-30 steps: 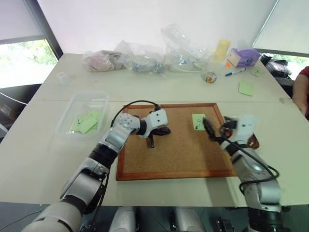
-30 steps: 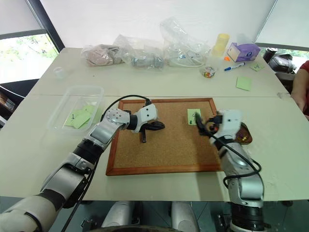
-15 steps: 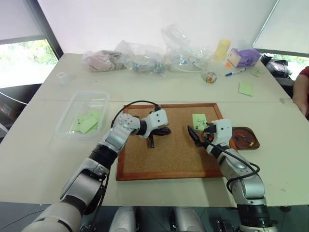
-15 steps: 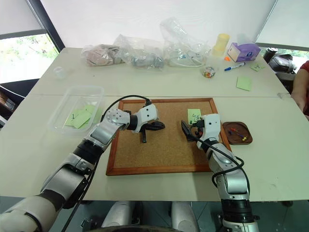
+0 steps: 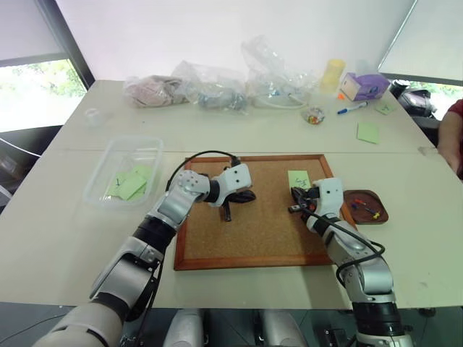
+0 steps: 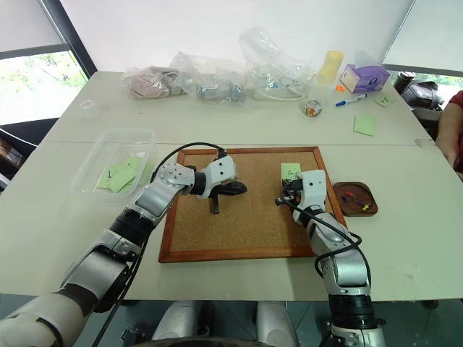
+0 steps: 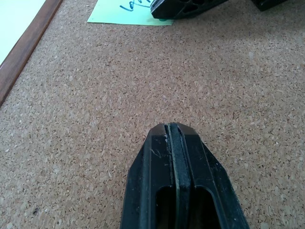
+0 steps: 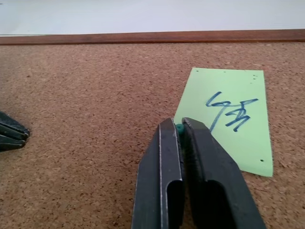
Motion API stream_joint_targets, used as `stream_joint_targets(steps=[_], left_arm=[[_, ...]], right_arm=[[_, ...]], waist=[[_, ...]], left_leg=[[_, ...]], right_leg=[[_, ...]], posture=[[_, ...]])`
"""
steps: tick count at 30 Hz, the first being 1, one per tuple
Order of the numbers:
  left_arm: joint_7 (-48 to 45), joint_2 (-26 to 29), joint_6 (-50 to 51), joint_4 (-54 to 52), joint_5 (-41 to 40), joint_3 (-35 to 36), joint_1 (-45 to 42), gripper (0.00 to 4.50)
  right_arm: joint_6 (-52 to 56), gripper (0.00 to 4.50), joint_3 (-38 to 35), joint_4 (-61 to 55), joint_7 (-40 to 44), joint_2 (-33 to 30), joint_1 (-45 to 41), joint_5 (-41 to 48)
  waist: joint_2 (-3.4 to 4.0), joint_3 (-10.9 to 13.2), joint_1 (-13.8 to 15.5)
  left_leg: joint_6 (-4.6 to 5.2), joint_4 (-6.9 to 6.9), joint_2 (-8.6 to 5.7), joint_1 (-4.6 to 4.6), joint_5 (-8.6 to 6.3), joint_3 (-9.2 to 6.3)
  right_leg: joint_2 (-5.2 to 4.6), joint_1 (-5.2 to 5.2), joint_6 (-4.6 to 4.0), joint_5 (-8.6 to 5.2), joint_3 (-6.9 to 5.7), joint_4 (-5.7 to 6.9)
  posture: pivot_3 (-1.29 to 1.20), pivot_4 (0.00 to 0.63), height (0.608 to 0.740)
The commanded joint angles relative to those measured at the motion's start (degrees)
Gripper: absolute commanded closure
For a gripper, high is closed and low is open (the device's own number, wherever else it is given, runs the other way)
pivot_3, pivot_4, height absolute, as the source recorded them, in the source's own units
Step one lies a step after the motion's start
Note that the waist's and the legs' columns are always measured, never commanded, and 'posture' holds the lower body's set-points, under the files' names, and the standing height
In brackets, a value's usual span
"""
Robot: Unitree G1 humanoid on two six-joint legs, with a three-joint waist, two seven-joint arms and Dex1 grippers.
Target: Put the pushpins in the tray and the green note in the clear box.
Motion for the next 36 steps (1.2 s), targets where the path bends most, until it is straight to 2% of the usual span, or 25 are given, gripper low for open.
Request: stream_joint_targets(steps=[1,18,20,23,24,25,29,33,36], left_arm=[[-0.2,0.6,1.3,2.5,2.2,-2.2,1.7,4.50],[-1.3,1.9,0.6,4.1,3.4,-3.3,1.9,4.50],[-2.4,1.1,2.8,2.9,0.3,-1.1,1.9,4.50],[-5.4,-1.0,12.7,-2.0,-10.4,6.6,0.2,4.50],[-6.0,-1.3,15.4,-3.2,-12.8,8.2,-0.3,3.82],[-6.4,-1.3,17.5,-4.2,-14.6,9.5,-0.8,3.62],[-6.6,-1.5,27.8,-5.7,-24.6,18.2,-5.9,1.76],[-3.4,-2.6,32.4,-1.2,-28.2,22.6,-10.7,0.02],[0.4,-5.3,36.9,5.7,-30.3,25.6,-15.6,0.02]], right_arm=[[0.3,4.45,0.1,-1.7,0.6,0.6,0.1,0.9],[-10.2,4.45,-2.5,-5.8,-0.3,0.3,0.7,-1.2],[-10.2,4.45,-2.5,-6.4,-0.3,0.1,1.0,-1.2],[-10.0,4.45,-2.5,-8.0,-0.3,-0.2,1.8,-1.3],[-9.9,4.50,-2.5,-8.4,-0.4,-0.3,2.0,-1.3],[-9.8,4.50,-2.5,-8.8,-0.4,-0.4,2.2,-1.4],[-9.2,4.50,-2.4,-11.7,-0.2,-1.4,2.9,-1.5],[-8.5,4.50,-2.2,-13.7,0.1,-2.4,2.7,-1.9],[-7.8,4.50,-1.3,-15.7,0.8,-3.3,2.1,-2.1]], waist=[[0.00,0.0,0.0],[0.00,0.0,0.0],[0.00,0.0,-0.1],[0.01,0.0,-0.1],[0.02,0.0,-0.1],[0.03,0.0,-0.1],[0.02,0.1,0.2],[-0.01,0.1,0.2],[-0.01,0.1,0.3]], left_leg=[[0.00,0.00,0.00,0.00,0.00,0.00],[0.00,0.00,0.00,0.03,0.00,0.00],[0.00,0.00,0.00,0.04,0.00,0.00],[0.00,0.00,0.02,-0.01,0.00,0.00],[0.00,0.00,0.02,-0.06,0.00,0.00],[0.00,0.00,0.02,-0.11,0.00,0.00],[0.00,0.02,0.00,-0.21,0.00,-0.01],[-0.01,0.04,-0.04,-0.19,0.00,-0.02],[-0.01,0.04,-0.15,-0.20,0.00,-0.03]], right_leg=[[0.00,0.00,0.00,0.00,0.00,0.00],[0.01,0.03,0.00,0.00,0.00,0.00],[0.01,0.03,0.00,0.00,0.00,0.01],[0.02,-0.03,0.00,0.00,0.00,0.02],[0.02,-0.07,0.00,0.00,0.00,0.02],[0.03,-0.13,0.00,0.00,-0.01,0.02],[0.00,-0.22,0.01,0.00,-0.01,0.02],[-0.02,-0.18,0.02,0.00,-0.01,0.00],[-0.03,-0.17,0.03,0.00,-0.01,0.00]], posture=[[0.00,0.150,0.737],[0.00,0.150,0.737],[0.00,0.150,0.737],[0.00,0.150,0.737],[0.00,0.150,0.737],[0.00,0.150,0.737],[0.00,0.150,0.737],[0.00,0.150,0.737],[0.00,0.150,0.737]])
